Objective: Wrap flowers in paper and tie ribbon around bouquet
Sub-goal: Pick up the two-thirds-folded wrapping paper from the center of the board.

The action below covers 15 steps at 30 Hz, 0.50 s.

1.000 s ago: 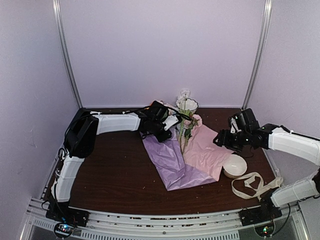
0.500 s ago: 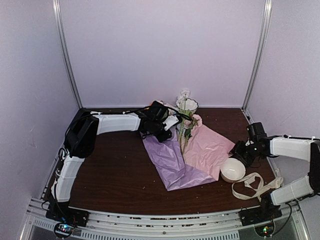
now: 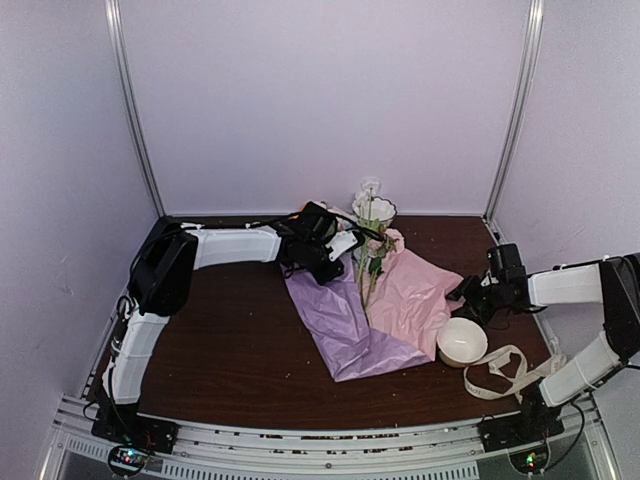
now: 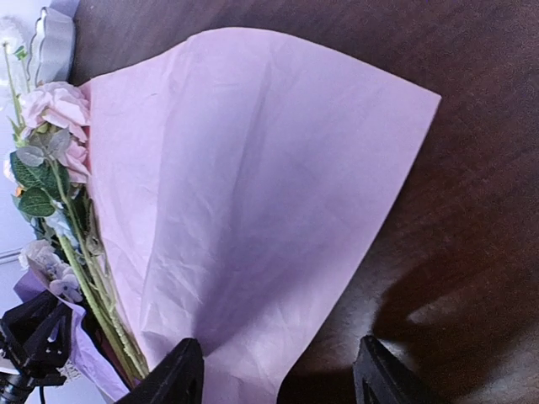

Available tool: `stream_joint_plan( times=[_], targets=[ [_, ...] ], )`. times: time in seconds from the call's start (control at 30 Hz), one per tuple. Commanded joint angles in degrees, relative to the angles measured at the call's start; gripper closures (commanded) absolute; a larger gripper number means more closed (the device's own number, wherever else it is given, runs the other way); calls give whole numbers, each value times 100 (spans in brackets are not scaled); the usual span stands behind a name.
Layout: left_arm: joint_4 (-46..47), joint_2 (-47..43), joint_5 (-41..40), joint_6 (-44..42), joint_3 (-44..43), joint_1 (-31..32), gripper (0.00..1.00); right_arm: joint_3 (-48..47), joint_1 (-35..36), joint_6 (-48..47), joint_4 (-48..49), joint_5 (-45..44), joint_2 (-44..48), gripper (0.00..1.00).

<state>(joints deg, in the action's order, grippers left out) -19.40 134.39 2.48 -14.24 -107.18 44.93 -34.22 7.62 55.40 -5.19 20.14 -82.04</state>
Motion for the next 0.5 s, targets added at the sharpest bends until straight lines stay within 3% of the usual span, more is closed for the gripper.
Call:
stream_joint_plan(
  times=[0.0,0.47],
  targets=[
    [-55,208,181,-19,-21,-3,72,4,-41,93,666,309,-75,40],
    [-47,217,173,-26,-28,-1,72,-80,199,112,1806,1109,62,40]
  ],
)
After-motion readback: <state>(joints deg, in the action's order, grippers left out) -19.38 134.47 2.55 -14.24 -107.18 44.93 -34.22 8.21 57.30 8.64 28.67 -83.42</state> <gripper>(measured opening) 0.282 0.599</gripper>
